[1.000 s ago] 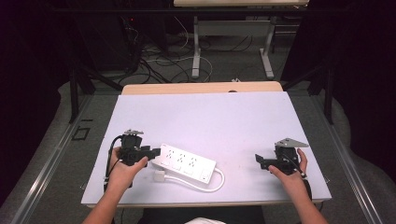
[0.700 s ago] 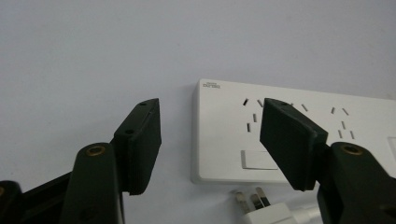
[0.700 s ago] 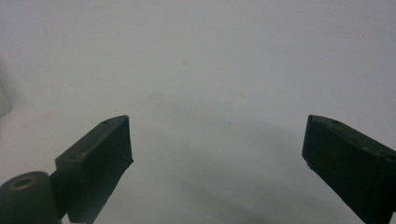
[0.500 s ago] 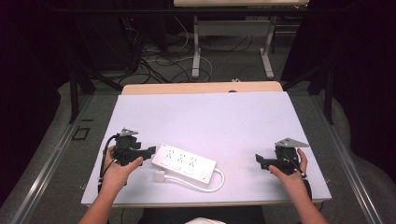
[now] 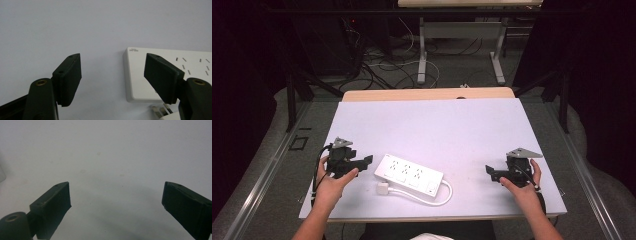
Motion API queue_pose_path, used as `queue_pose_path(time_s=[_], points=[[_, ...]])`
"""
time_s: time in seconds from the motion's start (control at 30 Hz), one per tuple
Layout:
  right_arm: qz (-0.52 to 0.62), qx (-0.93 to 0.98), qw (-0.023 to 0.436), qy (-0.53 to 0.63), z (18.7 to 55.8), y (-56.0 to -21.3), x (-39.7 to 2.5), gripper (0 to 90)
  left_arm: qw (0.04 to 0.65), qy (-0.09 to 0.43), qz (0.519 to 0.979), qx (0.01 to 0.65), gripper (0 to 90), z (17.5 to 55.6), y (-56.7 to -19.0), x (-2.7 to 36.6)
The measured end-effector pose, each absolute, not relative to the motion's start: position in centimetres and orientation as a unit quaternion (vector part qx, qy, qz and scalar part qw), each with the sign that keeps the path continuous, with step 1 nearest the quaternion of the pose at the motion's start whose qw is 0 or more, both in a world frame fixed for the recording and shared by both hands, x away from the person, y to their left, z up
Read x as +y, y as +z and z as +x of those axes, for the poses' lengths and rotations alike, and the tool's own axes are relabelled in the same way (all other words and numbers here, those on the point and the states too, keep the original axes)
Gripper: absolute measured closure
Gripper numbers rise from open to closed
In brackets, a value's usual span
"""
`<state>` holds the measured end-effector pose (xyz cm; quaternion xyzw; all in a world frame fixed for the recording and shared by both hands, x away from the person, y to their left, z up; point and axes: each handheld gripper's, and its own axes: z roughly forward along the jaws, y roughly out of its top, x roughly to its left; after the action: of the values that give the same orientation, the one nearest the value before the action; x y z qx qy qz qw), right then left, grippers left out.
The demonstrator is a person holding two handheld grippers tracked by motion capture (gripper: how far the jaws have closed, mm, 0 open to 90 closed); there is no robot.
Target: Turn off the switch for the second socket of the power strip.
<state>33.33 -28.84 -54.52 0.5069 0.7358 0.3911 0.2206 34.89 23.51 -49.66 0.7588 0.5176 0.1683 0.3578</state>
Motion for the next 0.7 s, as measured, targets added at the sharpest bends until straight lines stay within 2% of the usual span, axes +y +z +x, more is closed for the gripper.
queue_pose_path(time_s=[0.2, 0.4, 0.47, 0.7], points=[[0.507, 0.736, 0.221, 0.39, 33.3, -54.5, -28.8, 7.8, 0.362, 0.156, 0.742, 0.543, 29.1, 34.8, -49.8, 24.1], [0.507, 0.736, 0.221, 0.39, 33.3, -54.6, -28.9, 7.9, 0.355, 0.157, 0.742, 0.547, 12.1, 34.9, -49.9, 24.6], [0.507, 0.736, 0.221, 0.391, 33.3, -54.5, -28.8, 7.9, 0.356, 0.154, 0.74, 0.55, 1.8, 34.9, -49.9, 24.8], [0.507, 0.735, 0.221, 0.391, 33.3, -54.5, -28.9, 7.8, 0.359, 0.163, 0.739, 0.547, 0.3, 34.4, -49.9, 25.7]])
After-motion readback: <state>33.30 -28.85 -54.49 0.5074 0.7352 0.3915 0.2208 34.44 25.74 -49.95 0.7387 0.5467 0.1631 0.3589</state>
